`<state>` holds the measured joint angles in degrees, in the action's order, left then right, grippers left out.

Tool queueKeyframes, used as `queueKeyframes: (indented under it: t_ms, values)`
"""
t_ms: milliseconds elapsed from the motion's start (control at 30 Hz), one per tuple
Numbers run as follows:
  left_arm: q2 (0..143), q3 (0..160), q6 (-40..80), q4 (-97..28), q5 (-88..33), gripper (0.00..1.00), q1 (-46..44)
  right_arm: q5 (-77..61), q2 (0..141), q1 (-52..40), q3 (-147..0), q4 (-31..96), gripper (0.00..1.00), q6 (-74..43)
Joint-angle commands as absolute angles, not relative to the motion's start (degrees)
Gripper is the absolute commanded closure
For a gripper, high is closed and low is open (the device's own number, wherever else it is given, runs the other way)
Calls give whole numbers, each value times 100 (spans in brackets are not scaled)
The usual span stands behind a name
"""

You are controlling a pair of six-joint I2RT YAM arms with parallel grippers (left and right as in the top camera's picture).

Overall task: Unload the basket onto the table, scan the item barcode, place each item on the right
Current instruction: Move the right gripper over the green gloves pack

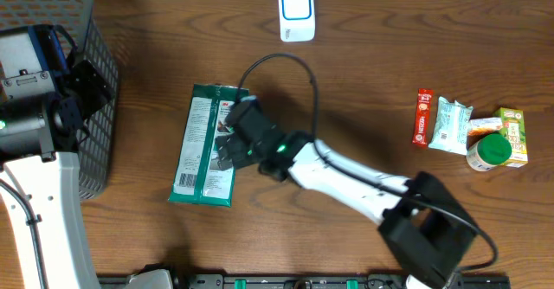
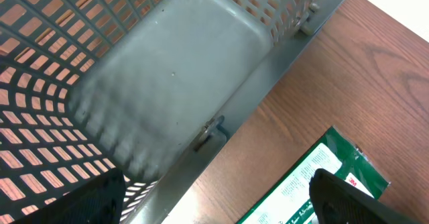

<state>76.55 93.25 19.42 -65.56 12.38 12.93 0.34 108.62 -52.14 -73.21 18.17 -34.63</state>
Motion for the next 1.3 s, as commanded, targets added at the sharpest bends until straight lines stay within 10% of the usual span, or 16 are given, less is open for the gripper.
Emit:
queueKeyframes:
  t_ms: [0,367,567,1033,1267]
  values:
    - [7673,9365,1892,-6556,1310,12,1310,609,11362,-5607,-7231,1426,10,-3485]
    - [7673,9365,1892,-6556,1313,12,1310,1046,12084,-5795,-7231,1313,22,-3704]
    - [7673,9365,1892,-6556,1310,12,1310,692,11893,-5437,-7231,1437,49,-3972]
    - [7673,9365,1892,-6556,1310,12,1310,591,11192,-4954,-7736,1955,47,-3433]
    - [7673,9365,1892,-6556,1313,12,1310,187,11319,-5203,-7778,891,99,-3356]
